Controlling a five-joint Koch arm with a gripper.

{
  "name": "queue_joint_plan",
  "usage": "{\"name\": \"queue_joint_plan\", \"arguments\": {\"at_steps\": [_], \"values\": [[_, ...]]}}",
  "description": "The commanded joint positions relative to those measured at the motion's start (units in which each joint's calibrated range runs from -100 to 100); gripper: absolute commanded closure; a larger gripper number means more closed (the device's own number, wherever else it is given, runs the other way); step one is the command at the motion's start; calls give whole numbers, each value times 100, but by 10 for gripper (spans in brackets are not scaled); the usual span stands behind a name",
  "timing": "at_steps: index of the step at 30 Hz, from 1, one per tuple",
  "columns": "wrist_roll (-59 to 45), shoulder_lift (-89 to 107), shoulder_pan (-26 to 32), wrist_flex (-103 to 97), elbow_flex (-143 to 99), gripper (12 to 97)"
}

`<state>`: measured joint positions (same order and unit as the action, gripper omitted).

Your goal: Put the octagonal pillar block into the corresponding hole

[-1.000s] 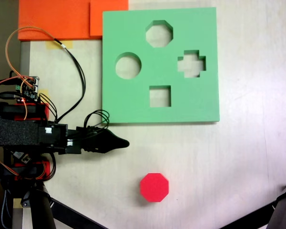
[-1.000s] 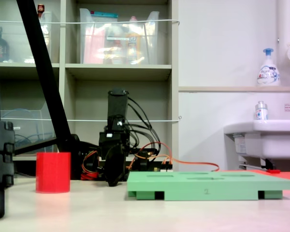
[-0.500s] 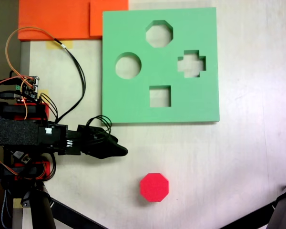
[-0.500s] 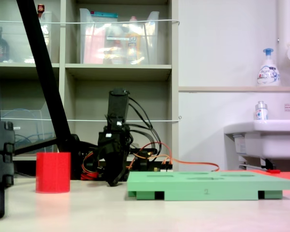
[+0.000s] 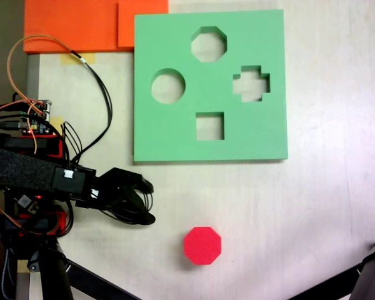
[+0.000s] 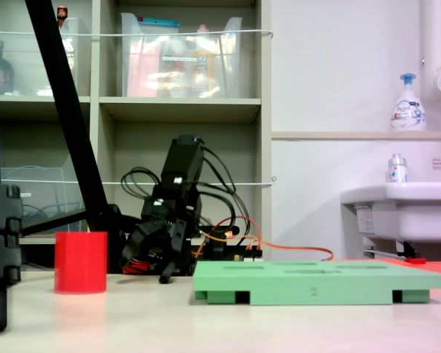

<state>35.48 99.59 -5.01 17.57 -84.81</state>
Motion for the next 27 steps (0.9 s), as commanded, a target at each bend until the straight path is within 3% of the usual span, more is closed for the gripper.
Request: {"name": "queue_joint_plan", "arguments": {"at_steps": [1,9,15,19,23,27], "values": [[293,41,78,1599,704,669],[884,41,415,4632,4054,657],[1114,-755,576,6924,6896,461],[1236,-1439,576,7212,7464,347],[1231,-2333,552,7232,7863,159],[1133,-3437,400,7309,8491,136]]}}
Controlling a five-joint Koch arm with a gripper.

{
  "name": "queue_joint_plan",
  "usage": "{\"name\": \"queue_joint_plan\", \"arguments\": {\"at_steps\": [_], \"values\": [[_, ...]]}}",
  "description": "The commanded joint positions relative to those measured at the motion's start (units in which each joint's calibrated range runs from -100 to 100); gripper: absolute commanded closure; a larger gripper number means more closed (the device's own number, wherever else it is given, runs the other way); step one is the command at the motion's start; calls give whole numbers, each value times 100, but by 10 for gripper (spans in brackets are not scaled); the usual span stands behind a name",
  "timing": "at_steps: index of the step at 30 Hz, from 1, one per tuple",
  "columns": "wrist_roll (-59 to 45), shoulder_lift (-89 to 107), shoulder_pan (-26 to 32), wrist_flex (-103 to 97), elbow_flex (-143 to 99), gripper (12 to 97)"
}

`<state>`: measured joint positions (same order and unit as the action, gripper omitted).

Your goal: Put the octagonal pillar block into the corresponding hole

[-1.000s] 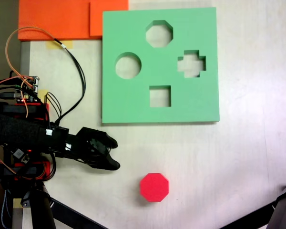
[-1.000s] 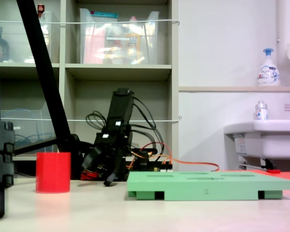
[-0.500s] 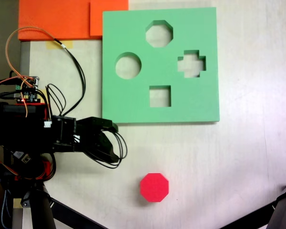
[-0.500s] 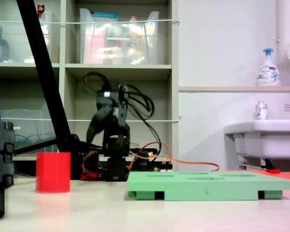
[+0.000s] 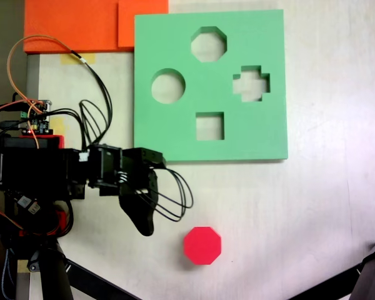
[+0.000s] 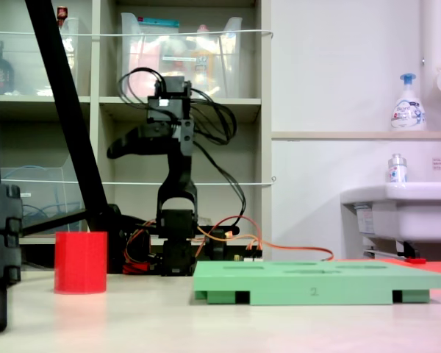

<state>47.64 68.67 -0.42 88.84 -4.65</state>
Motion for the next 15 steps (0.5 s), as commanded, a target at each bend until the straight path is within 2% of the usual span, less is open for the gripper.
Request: {"name": "queue_joint_plan", "arguments": {"at_steps": [1,15], "values": [[-122,-708,-98,230,665,136],[-420,-4884,-669,249,2489,146]]}}
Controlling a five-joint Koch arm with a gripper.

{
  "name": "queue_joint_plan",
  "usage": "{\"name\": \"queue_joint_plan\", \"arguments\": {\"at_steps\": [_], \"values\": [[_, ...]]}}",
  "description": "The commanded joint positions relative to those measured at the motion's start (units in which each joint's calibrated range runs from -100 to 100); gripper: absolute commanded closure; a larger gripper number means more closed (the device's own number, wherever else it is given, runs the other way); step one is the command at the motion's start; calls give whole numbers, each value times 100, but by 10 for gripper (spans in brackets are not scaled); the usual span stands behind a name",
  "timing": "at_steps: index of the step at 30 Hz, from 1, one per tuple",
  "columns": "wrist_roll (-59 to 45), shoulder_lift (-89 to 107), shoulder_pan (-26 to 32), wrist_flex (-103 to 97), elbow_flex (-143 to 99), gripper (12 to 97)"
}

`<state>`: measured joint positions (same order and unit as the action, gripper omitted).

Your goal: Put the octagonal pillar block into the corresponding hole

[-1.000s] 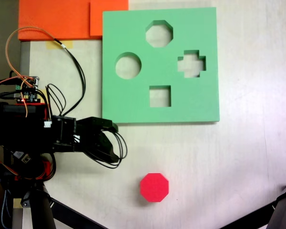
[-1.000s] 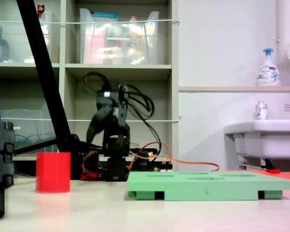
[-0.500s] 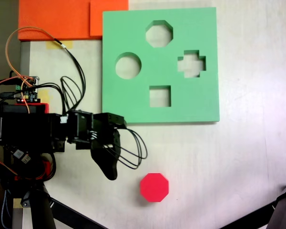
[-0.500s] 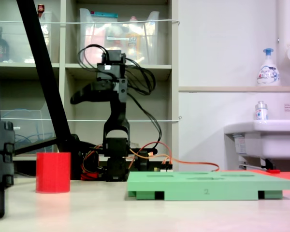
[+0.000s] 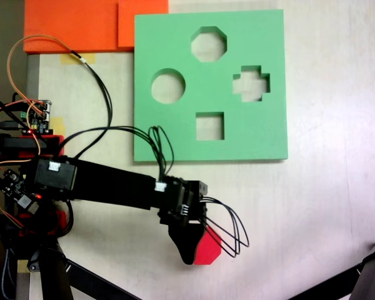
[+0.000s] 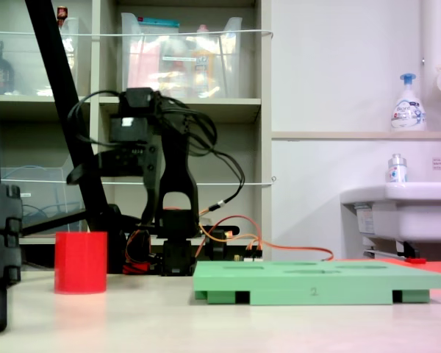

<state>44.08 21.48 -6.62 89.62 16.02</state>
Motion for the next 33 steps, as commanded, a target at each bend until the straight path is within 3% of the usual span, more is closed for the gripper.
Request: {"name": "queue_joint_plan", "arguments": {"at_steps": [1,12,33], "values": [[-78,-388,-73,181,551,150],[-225,-2120,-230,190,1130,179],[-532,-2860,-327,970,870,217]]}}
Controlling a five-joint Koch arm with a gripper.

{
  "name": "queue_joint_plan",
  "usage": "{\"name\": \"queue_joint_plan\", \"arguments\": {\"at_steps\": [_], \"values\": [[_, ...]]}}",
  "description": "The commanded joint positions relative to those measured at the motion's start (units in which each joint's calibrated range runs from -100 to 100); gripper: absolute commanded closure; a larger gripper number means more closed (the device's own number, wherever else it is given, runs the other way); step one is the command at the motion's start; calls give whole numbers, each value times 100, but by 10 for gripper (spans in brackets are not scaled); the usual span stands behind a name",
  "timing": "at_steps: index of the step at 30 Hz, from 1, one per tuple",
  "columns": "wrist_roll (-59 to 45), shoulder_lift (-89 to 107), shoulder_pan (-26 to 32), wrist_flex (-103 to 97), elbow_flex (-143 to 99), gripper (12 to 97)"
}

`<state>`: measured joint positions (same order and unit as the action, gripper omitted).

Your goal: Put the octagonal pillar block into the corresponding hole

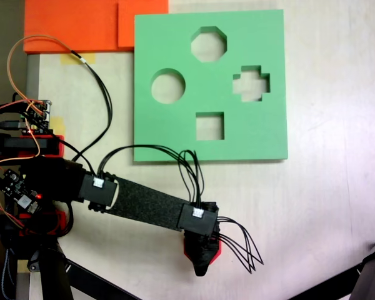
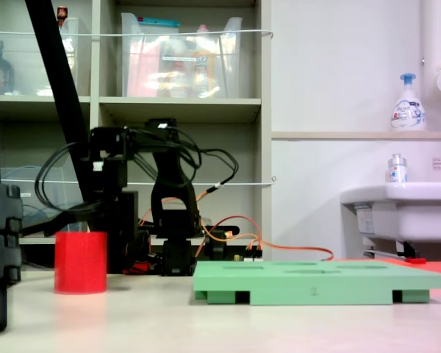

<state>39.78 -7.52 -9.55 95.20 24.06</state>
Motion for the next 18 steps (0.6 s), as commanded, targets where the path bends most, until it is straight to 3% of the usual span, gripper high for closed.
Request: {"name": "queue_joint_plan", "arguments": {"at_steps": [1,4,7,13,18], "values": [[-151,-2,-44,403,87,217],[-269,-72,-68,403,107,289],[-303,-100,-73,403,107,446],[-332,-239,-83,412,57,634],[-337,-253,-127,432,-212,742]]}}
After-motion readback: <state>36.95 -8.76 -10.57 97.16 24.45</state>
